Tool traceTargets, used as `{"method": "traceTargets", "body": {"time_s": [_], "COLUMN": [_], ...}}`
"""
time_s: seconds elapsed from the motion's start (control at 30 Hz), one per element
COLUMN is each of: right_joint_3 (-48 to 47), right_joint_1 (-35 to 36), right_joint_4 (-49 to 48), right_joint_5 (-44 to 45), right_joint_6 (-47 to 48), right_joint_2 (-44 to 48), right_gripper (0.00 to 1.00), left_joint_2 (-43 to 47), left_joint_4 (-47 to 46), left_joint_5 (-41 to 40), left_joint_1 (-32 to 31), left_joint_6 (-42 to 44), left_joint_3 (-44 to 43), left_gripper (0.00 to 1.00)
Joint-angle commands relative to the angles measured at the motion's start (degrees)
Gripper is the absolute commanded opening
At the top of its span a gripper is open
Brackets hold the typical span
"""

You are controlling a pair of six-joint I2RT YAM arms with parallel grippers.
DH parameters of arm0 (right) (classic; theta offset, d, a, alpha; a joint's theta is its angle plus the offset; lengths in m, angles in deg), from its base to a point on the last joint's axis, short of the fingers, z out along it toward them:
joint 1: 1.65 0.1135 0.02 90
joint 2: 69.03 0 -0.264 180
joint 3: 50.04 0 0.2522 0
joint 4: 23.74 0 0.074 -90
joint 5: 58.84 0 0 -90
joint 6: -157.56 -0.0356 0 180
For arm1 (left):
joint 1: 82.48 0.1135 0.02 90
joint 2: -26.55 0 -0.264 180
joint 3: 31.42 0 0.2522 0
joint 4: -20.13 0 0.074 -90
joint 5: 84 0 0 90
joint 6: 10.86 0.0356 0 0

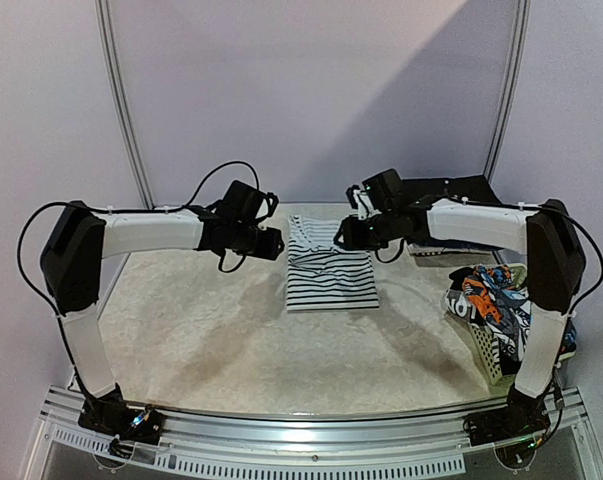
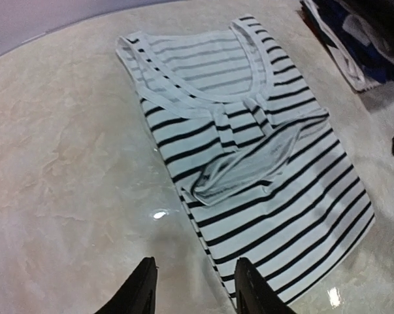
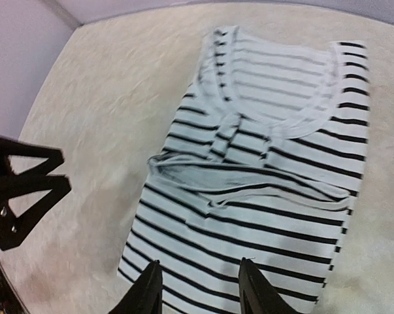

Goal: Fold and stack the mixed laundry pile
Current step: Fold the rectangle-folded tank top at the center of the board, then smooth out the 2/3-rectangle-folded tank top at the center of the board.

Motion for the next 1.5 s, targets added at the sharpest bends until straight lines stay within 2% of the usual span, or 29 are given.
{"method": "traceTargets", "body": {"time_s": [0.0,0.13,0.3,0.73,0.93,1.1,1.27,1.37,1.47], "right_joint_3": [-1.8,-6.1,-12.2,-23.8,-28.5,-30.7,-32.4,-32.2,-27.2], "right_joint_1": [1.6,1.9,1.8,-2.2,-2.8,-3.4,-3.6,-3.6,-3.2], "right_joint_4": [-0.6,-0.1,2.8,5.3,6.3,5.4,6.0,7.2,6.7], "right_joint_5": [-9.3,-14.6,-15.0,-15.7,-16.4,-16.0,-14.3,-13.0,-8.5], "right_joint_6": [3.2,3.8,5.1,5.0,6.6,6.5,5.8,6.2,6.7], "right_joint_2": [-5.3,-11.1,-17.9,-29.4,-33.3,-34.5,-33.3,-30.5,-25.8], "right_gripper": [0.35,0.25,0.19,0.17,0.17,0.18,0.25,0.34,0.43], "left_joint_2": [-0.2,-1.5,-4.3,-8.2,-6.7,-4.2,0.3,3.3,5.0], "left_joint_4": [-3.6,-5.9,-7.7,-9.3,-9.6,-6.2,-4.7,-5.7,-3.2], "left_joint_5": [4.2,8.8,12.6,15.9,15.7,10.3,-0.7,-8.8,-11.8], "left_joint_1": [-3.4,-4.5,-5.0,-5.0,-5.0,-5.6,-8.7,-11.3,-12.1], "left_joint_6": [-1.5,-3.1,-4.0,-5.6,-5.4,-2.6,4.4,9.6,11.7], "left_joint_3": [2.8,3.3,2.8,3.7,6.1,7.5,9.7,11.6,11.7], "left_gripper": [0.40,0.35,0.32,0.30,0.30,0.30,0.33,0.37,0.46]}}
